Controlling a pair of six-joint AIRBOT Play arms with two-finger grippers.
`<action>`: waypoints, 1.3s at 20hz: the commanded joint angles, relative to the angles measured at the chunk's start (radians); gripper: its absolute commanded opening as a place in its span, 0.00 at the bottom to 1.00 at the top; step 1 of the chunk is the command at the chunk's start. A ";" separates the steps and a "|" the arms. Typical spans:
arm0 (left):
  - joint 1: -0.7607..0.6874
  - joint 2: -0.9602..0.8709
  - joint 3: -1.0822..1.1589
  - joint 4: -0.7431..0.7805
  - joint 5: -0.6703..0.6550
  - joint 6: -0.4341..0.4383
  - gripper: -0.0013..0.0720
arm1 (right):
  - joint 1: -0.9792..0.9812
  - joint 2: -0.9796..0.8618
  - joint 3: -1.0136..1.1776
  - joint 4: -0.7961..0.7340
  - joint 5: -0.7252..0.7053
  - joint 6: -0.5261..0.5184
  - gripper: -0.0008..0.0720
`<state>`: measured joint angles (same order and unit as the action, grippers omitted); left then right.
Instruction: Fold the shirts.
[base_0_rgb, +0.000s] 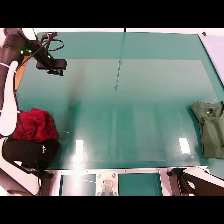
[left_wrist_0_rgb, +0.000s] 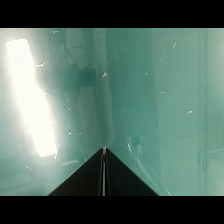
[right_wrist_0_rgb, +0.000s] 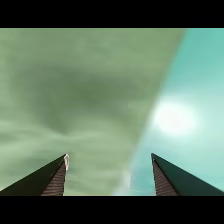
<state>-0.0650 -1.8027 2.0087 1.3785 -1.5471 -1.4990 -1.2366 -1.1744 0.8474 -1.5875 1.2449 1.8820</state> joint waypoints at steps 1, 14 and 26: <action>0.001 0.000 0.001 -0.002 0.011 0.014 0.05 | -0.005 0.004 0.140 -0.173 0.177 -0.031 0.81; -0.004 0.388 -0.446 -0.129 0.082 0.014 0.05 | 0.850 0.062 0.245 0.083 0.098 -0.134 0.03; -0.003 0.858 -1.186 -0.129 0.204 -0.031 0.05 | 1.434 0.150 0.038 0.152 -0.015 -0.126 0.03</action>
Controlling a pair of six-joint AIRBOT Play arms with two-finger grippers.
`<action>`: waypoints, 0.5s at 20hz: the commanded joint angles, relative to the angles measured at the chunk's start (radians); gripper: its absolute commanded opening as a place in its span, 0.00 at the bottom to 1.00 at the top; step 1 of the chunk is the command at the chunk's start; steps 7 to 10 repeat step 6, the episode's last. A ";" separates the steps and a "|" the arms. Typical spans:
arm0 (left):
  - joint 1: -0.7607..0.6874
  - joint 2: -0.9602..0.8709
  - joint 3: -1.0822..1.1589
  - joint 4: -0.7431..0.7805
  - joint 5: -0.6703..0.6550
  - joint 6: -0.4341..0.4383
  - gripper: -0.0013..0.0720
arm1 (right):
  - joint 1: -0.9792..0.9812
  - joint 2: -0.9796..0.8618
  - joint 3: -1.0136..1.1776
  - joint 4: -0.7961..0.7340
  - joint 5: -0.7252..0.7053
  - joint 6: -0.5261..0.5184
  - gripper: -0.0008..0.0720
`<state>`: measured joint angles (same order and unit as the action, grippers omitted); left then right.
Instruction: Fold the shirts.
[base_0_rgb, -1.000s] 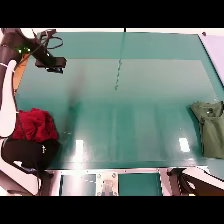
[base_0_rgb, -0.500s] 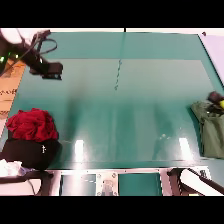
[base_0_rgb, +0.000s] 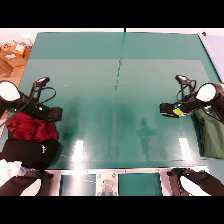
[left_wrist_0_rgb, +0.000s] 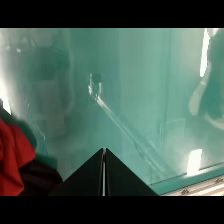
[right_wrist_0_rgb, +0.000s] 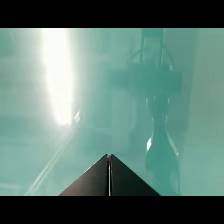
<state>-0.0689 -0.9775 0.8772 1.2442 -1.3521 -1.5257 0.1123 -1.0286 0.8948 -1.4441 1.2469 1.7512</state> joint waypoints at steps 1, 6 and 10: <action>0.000 0.033 -0.054 0.005 0.010 -0.004 0.05 | 0.096 0.004 -0.010 0.009 -0.017 0.005 0.03; 0.000 0.034 -0.054 0.005 0.010 -0.003 0.05 | 0.102 0.004 -0.010 0.008 -0.017 0.005 0.03; 0.000 0.034 -0.054 0.005 0.010 -0.003 0.05 | 0.102 0.004 -0.010 0.008 -0.017 0.005 0.03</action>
